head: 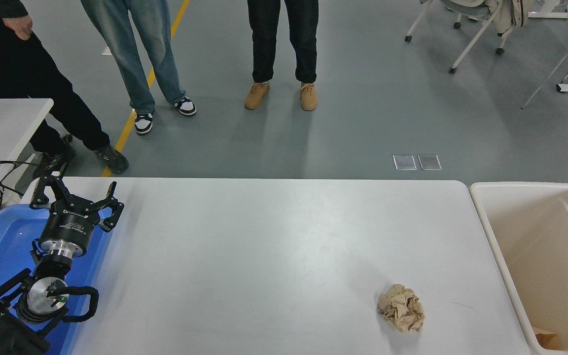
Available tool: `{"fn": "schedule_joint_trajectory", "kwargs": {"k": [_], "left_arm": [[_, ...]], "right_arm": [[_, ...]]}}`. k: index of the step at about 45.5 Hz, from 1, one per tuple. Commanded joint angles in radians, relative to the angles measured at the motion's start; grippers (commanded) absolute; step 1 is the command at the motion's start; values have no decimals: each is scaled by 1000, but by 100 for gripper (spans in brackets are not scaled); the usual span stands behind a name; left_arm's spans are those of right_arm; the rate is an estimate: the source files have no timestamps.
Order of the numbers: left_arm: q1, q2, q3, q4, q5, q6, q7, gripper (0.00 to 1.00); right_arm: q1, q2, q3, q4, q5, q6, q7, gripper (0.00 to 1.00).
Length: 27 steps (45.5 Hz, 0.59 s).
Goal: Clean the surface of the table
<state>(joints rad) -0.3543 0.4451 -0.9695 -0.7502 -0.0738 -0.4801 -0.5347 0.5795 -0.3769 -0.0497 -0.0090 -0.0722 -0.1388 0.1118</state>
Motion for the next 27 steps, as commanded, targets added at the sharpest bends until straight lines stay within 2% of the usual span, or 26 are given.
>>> {"fn": "schedule_joint_trajectory", "kwargs": {"k": [1, 15, 27], "left_arm": [[0, 1, 0, 0, 0, 0, -1, 99], [0, 0, 0, 0, 0, 0, -1, 99], [0, 0, 0, 0, 0, 0, 1, 99]], "right_arm": [[17, -63, 96, 0, 0, 87, 0, 98], [45, -155, 267, 0, 2, 255, 0, 98], [62, -214, 307, 17, 6, 386, 6, 98]]}}
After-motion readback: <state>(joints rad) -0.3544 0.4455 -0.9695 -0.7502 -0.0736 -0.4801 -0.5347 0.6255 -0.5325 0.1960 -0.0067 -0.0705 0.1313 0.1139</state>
